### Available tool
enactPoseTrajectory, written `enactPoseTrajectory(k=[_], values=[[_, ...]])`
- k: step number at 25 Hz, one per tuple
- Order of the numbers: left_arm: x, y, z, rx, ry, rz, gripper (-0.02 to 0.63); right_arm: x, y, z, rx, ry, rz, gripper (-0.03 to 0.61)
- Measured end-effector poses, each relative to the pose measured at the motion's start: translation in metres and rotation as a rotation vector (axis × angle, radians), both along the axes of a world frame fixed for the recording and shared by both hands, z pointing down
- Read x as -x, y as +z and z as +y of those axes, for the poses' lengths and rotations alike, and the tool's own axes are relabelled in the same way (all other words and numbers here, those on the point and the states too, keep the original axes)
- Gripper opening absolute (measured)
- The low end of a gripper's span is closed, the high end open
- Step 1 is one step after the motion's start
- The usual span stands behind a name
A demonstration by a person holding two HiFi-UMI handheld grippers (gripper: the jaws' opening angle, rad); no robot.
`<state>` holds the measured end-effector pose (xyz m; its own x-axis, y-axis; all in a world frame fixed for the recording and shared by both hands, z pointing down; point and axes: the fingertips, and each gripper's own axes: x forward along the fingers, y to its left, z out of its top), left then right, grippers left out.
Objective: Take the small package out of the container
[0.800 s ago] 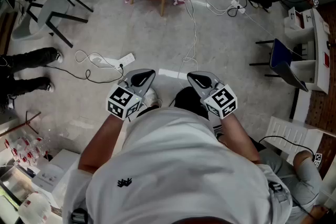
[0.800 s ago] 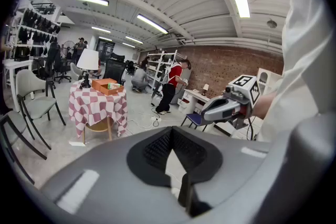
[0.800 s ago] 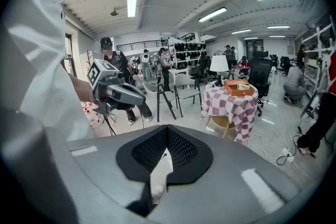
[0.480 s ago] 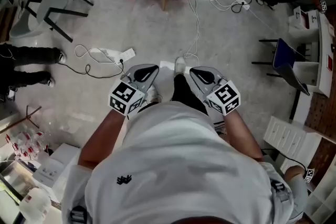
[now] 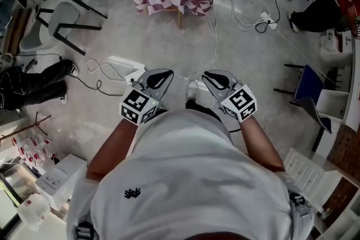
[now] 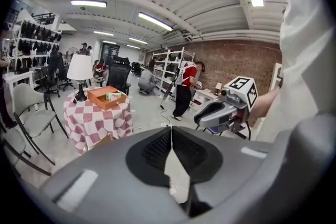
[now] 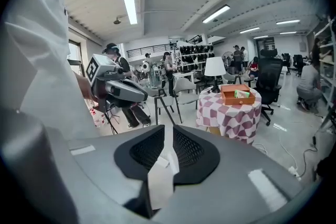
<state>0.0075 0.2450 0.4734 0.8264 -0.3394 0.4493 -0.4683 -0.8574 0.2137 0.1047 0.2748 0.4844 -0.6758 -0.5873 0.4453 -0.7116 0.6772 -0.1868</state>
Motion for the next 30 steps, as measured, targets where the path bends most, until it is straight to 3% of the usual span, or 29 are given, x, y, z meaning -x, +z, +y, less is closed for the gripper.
enactPoseTrajectory(k=[1,6,15,23,30], values=[[-0.012,-0.002,-0.007,-0.002,0.000,0.000,0.050,-0.009,0.001,-0.008,-0.002,-0.008,-0.003,0.037],[-0.053,-0.005,-0.035,-0.005,-0.025,0.002,0.051,-0.050,0.008,-0.045,-0.010,-0.030,-0.001,0.040],[-0.051,0.007,-0.096,0.031,-0.082,0.003,0.049,-0.063,0.019,-0.120,0.000,-0.035,-0.011,0.060],[-0.050,0.014,-0.200,0.031,-0.003,0.056,0.072,-0.071,0.011,-0.218,-0.023,0.050,0.099,0.102],[-0.044,-0.008,-0.290,-0.031,0.072,0.090,0.083,-0.064,0.017,-0.318,-0.017,0.055,0.176,0.137]])
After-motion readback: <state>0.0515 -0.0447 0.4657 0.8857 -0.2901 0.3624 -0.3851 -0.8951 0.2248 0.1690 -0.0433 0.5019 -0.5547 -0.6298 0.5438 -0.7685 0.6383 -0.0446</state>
